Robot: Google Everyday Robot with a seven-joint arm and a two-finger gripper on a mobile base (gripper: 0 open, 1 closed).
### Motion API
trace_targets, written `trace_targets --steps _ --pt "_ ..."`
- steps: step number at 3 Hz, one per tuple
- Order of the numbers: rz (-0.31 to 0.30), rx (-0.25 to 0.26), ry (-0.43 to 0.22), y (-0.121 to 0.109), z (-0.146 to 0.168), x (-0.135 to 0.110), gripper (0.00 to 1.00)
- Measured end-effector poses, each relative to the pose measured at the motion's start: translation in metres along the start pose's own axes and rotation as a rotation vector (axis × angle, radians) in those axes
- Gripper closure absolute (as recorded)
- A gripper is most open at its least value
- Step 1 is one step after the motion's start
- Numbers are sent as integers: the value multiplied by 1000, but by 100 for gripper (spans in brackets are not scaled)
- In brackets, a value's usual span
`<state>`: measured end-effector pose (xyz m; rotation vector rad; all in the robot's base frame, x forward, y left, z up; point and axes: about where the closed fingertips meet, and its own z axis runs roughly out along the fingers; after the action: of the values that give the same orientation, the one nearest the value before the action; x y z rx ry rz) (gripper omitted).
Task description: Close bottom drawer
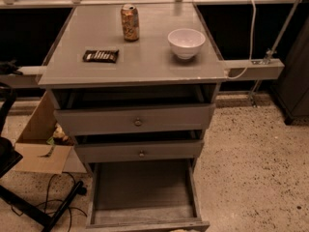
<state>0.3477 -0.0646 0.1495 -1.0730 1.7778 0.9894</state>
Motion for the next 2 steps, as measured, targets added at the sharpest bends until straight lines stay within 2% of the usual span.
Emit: trace_targets --steps 1,2 --pt "-35 12 6 -25 8 -10 100" --pt "-35 12 6 -25 8 -10 100"
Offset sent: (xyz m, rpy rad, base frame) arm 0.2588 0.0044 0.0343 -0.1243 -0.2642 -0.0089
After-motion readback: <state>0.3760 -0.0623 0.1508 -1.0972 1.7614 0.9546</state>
